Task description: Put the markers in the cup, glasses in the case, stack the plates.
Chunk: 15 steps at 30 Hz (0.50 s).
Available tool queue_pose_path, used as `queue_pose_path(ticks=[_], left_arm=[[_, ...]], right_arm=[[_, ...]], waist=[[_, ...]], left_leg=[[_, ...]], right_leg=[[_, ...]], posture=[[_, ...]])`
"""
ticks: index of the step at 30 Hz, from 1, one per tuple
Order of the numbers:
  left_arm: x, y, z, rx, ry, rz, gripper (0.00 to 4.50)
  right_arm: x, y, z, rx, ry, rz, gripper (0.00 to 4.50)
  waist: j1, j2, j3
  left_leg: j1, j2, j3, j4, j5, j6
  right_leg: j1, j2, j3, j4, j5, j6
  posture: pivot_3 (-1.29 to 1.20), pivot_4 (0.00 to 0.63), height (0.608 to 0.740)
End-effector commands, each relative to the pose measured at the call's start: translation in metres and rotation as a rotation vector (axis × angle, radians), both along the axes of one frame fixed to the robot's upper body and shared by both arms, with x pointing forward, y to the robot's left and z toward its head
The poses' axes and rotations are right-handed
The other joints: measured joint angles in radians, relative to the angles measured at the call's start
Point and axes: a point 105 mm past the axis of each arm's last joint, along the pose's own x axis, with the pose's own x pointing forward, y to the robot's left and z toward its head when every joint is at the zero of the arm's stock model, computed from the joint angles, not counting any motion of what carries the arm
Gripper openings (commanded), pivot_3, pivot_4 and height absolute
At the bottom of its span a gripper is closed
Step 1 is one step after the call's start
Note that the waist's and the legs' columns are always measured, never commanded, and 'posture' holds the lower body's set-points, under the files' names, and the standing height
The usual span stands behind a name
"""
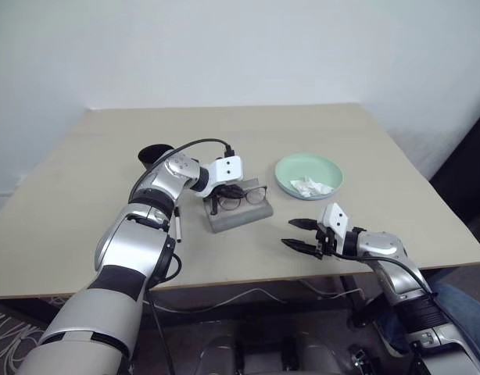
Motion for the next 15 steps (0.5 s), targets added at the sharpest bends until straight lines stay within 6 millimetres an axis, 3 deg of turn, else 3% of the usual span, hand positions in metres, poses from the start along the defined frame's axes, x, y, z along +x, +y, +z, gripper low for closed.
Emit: queue_pose_path(ticks=[1,9,15], left_arm=[[-0.001,0.002,-0.001,0.018,0.006,-0.008,0.03],[-0.01,0.007,-0.012,-0.022,0.095,-0.004,0.03],[-0.009,0.008,-0.005,-0.086,0.122,0.022,0.03]], right_arm=[[0.003,0.0,0.018,0.018,-0.066,-0.001,2.75],[0.005,0.001,0.017,0.013,-0.065,0.005,2.75],[0.007,0.003,0.017,0.009,-0.064,0.018,2.75]], waist=[[-0.001,0.0,0.0],[-0.001,0.0,0.0],[-0.001,0.0,0.0]], left_leg=[[0.0,0.0,0.0,0.0,0.0,0.0],[0.0,0.0,0.0,0.0,0.0,0.0],[0.0,0.0,0.0,0.001,0.0,0.0]], right_leg=[[0.0,0.0,0.0,0.0,0.0,0.0],[0.0,0.0,0.0,0.0,0.0,0.0],[0.0,0.0,0.0,0.0,0.0,0.0]], posture=[[0.0,0.0,0.74],[0.0,0.0,0.74],[0.0,0.0,0.74]])
